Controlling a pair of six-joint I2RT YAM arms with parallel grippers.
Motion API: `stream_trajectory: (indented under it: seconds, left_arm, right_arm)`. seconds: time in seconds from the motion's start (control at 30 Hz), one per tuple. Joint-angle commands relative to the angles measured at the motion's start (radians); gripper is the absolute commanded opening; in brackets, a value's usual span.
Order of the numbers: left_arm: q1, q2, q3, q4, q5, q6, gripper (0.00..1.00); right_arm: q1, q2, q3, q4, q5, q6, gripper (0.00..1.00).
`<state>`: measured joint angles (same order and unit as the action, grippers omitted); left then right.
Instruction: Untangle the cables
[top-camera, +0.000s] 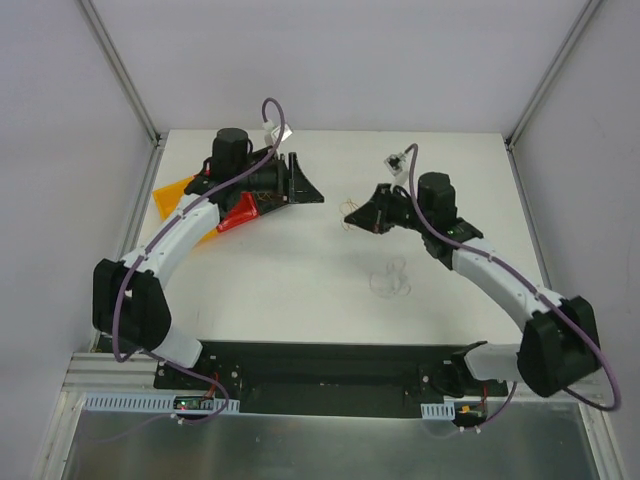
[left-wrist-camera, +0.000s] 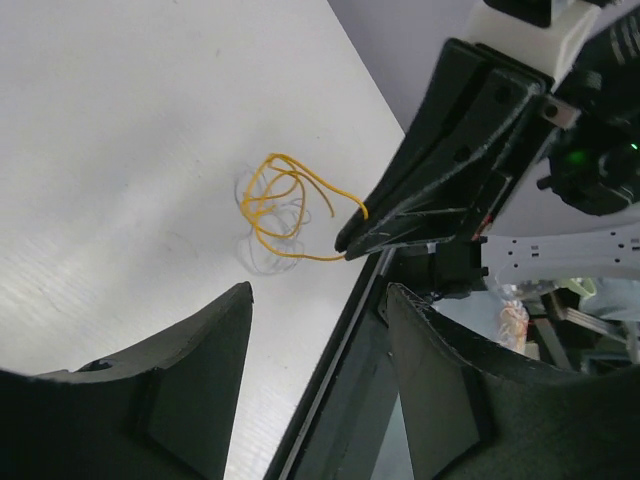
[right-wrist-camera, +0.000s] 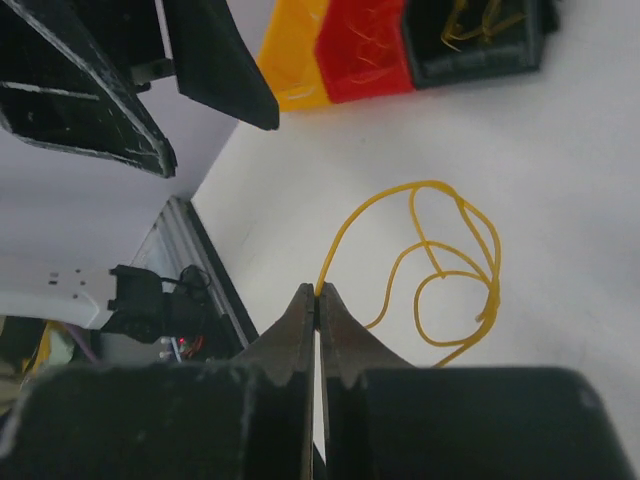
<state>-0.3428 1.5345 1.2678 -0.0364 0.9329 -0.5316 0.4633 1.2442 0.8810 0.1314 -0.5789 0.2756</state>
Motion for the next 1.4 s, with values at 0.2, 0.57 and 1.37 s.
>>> stream_trajectory:
  seconds: [0.2,0.57,1.37]
  left_arm:
    - [0.034,-0.136,-0.013,0.041,-0.022,0.186,0.69]
    - [0.004,0.068,0.033,-0.011,0.041,0.078,0.53]
    - [0.031,-0.068,0.004,-0.079,-0.173,0.097,0.71]
  right_arm:
    - [-0.081,0.489,0.234,1.403,-0.565,0.654,0.0]
    - [-0.084,0.403,0.082,1.401,-0.51,0.607,0.0]
    - [-0.041,0.27,0.029,0.963,-0.362,0.306,0.0]
